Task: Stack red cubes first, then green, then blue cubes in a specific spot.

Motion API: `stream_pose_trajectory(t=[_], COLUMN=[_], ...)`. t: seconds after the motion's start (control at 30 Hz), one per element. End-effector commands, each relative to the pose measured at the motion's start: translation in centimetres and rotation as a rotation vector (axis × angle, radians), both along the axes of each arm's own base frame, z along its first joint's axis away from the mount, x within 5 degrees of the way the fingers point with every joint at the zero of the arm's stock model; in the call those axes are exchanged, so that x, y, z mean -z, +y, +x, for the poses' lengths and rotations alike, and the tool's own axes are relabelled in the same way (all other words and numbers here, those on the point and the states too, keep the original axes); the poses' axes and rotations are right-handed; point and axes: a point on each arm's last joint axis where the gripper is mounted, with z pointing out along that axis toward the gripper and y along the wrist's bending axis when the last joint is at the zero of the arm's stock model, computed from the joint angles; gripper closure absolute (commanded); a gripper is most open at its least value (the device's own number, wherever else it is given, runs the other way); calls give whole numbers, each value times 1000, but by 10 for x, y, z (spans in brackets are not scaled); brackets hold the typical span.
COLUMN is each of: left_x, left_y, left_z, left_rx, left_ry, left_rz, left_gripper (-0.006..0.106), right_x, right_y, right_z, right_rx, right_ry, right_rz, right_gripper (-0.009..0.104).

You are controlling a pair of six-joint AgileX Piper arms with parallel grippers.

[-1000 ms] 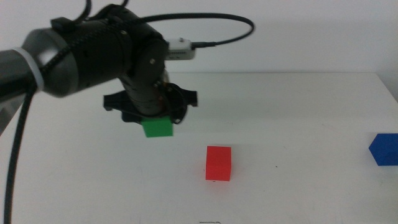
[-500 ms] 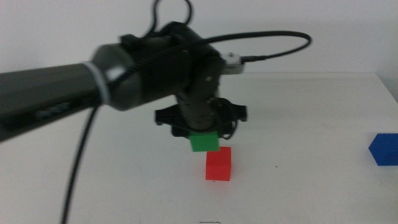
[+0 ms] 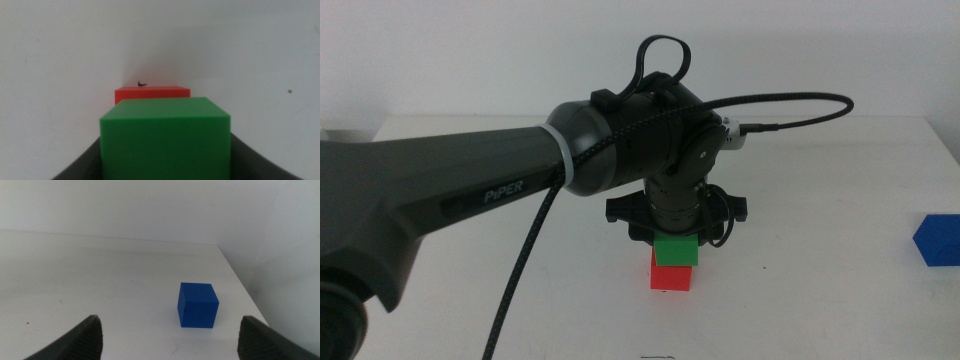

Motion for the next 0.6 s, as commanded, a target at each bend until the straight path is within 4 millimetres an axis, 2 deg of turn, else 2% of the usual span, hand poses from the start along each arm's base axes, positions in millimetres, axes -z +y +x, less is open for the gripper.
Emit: stream_pose_trajectory(t=[0.0,0.2,0.57], left_x=[-33,-33,-21], left_y=[0,2,2], left_z=[-1,2,9], left_rx=[6,8,-10], left_ry=[-81,-117,-90], left_rz=[-74,-43,-45], left_gripper=[102,102,102], right_x=[-11,-11,-11], right_y=[0,0,0], right_z=[-1,-1,-1], right_rx=[7,7,7], right_ry=[-98,-98,-98], right_rz=[-24,-24,-24], right_gripper=[3,3,3])
